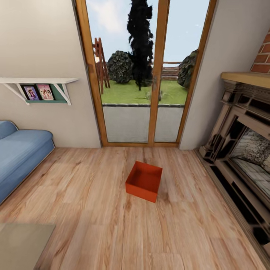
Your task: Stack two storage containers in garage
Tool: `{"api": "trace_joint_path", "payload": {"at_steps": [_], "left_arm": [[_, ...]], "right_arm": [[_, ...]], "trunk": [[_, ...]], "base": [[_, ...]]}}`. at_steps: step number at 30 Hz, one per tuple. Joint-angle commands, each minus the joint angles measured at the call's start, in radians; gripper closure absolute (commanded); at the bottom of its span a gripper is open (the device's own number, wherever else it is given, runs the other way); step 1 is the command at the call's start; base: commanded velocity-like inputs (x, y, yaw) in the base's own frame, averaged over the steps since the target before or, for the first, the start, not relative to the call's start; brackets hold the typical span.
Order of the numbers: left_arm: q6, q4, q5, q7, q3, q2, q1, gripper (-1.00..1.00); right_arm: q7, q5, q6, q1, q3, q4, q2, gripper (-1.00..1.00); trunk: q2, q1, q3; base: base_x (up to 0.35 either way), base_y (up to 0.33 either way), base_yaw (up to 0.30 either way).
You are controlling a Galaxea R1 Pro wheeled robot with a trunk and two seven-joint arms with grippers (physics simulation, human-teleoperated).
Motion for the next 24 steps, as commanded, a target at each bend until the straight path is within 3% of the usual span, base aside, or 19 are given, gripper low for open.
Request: {"api": "trace_joint_path", "payload": {"at_steps": [1, 14, 24], "left_arm": [[-0.004, 0.001, 0.007, -0.001, -0.003, 0.0, -0.001, -1.0], [-0.003, 0.001, 0.007, -0.001, -0.003, 0.0, -0.001, -1.0], [-0.003, 0.001, 0.007, 0.0, -0.003, 0.0, -0.001, -1.0]], "right_arm": [[-0.001, -0.008, -0.005, -0.001, 0.008, 0.003, 0.001, -1.0], [-0.001, -0.008, -0.005, -0.001, 0.008, 0.003, 0.001, -1.0], [-0.001, -0.008, -0.005, -0.001, 0.008, 0.003, 0.001, -1.0]], "trunk": [[-0.001, 0.001, -0.001], [-0.001, 0.001, -0.001], [-0.001, 0.001, -0.001]], "base": [[0.304, 0.142, 0.0], [0.308, 0.131, 0.0], [0.321, 0.013, -0.005]]}}
